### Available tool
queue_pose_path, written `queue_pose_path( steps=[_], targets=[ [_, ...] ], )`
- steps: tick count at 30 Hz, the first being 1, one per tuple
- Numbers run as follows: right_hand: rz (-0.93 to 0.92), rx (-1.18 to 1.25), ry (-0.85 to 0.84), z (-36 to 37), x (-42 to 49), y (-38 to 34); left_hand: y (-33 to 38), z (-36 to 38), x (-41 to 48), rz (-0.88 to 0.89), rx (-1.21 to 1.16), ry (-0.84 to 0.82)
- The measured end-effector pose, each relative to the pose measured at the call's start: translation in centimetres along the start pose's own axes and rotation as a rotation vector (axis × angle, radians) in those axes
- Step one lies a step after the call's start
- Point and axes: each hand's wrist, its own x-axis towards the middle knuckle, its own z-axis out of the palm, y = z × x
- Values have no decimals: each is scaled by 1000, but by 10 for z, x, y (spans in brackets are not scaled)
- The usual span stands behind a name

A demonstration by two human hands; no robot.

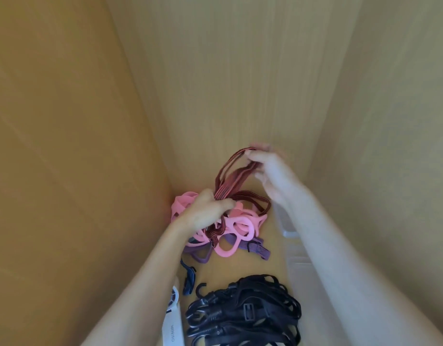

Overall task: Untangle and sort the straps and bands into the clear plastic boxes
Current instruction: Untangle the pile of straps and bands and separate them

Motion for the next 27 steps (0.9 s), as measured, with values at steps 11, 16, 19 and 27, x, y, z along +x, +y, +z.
queue_pose_path(
  steps=[11, 16, 19, 27],
  targets=[
    [2, -256, -69, 22, -20, 63, 10, -5, 6, 131, 158, -261],
    [122, 186, 5, 2, -8, 58, -30, -49, 2, -60, -16, 38],
    [152, 242, 145, -24, 4, 61, -59, -57, -2, -173, 79, 319],
    [156, 202, 154, -49, -14, 77, -104, -29, 21, -205, 315, 259]
  ],
)
